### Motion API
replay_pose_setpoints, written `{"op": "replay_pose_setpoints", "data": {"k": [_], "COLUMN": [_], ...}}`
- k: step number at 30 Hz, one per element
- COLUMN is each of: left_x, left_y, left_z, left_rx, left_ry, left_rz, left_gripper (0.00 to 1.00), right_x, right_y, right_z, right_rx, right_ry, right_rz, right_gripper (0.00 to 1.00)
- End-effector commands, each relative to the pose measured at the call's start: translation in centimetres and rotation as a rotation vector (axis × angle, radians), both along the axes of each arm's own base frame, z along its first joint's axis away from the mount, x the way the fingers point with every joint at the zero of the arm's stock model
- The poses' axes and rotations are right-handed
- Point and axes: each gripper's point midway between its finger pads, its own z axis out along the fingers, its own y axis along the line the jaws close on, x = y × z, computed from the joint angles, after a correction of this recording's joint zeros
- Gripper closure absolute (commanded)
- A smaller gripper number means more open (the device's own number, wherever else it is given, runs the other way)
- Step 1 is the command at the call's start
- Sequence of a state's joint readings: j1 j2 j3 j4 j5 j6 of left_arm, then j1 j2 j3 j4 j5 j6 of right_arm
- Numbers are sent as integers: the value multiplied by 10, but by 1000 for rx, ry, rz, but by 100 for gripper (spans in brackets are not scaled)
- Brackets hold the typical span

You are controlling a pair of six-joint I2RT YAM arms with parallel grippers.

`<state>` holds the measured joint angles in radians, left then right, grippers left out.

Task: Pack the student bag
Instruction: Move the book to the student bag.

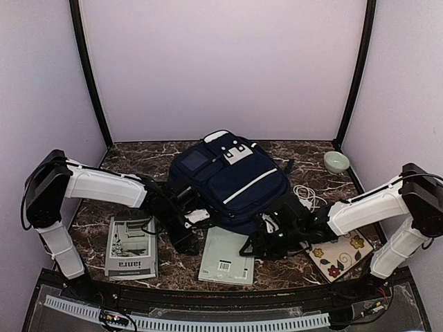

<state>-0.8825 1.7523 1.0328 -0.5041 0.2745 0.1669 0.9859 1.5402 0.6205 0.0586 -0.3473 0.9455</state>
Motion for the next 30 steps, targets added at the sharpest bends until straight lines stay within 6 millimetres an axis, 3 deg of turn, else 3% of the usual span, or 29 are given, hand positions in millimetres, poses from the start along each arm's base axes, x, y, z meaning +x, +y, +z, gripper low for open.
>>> {"op": "replay_pose_setpoints", "data": {"k": [1, 7, 11, 14, 18, 25, 30], "left_x": [-10, -6, -1, -8, -28, -22, -22], "left_y": [4, -24, -17, -11, -22, -24, -29], "left_z": [-1, 36, 32, 30, 12, 22, 8], "left_rx": [-57, -245, -265, -290, -221, -267, -218], "left_ry": [114, 197, 257, 273, 330, 299, 322], "left_rz": [73, 286, 550, 653, 670, 723, 708], "left_gripper": [29, 27, 31, 32, 42, 41, 43], "right_x": [12, 22, 26, 25, 22, 18, 18], "right_y": [7, -11, -18, -18, -11, 12, 15], "right_z": [0, -12, -16, -15, -14, 2, 5], "right_rx": [14, -51, -75, -74, -49, 24, 30], "right_ry": [-41, -79, -99, -108, -105, -124, -135], "right_rz": [-47, -138, -174, -178, -157, -97, -94], "right_gripper": [33, 32, 32, 32, 32, 32, 32]}}
